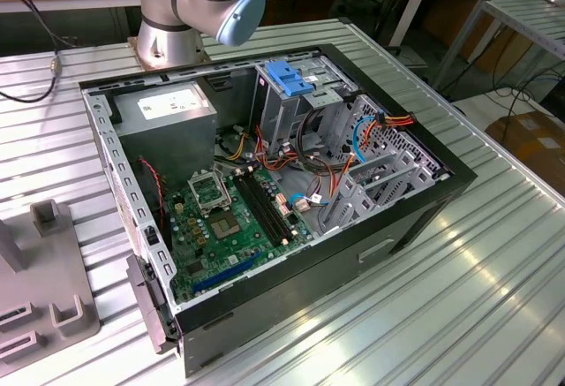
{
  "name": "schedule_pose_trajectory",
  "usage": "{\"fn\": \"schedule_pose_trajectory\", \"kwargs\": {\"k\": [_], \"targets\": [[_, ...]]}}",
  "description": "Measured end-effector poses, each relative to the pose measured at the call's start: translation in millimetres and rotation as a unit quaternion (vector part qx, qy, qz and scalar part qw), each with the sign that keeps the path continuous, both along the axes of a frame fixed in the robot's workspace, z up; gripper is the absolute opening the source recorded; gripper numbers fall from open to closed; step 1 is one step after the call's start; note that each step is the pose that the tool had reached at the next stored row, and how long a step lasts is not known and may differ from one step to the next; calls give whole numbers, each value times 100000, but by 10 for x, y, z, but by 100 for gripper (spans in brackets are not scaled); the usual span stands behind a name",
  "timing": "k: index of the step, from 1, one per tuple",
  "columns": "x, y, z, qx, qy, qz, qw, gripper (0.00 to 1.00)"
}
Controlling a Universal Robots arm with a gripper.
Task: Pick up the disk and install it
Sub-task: 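Pick up the disk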
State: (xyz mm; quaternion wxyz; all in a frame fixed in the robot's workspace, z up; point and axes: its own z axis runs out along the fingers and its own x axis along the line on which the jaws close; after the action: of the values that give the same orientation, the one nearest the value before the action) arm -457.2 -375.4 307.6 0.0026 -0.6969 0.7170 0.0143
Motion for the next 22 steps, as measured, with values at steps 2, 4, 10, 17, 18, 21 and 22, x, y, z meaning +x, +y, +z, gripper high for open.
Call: {"fn": "schedule_pose_trajectory", "kwargs": {"k": [2, 4, 10, 17, 18, 21, 22], "targets": [[0, 10, -101, -7, 5, -9, 100000, 49], [0, 20, -103, -3, -4, 0, 100000, 49], [-4, 26, -99, -9, -19, 1, 100000, 49], [-5, 26, -78, -26, -46, 2, 100000, 49], [-6, 26, -78, -26, -47, 2, 100000, 49], [-6, 26, -80, -42, -17, 23, 100000, 41], [-6, 26, -84, -40, -20, 50, 100000, 41]]}}
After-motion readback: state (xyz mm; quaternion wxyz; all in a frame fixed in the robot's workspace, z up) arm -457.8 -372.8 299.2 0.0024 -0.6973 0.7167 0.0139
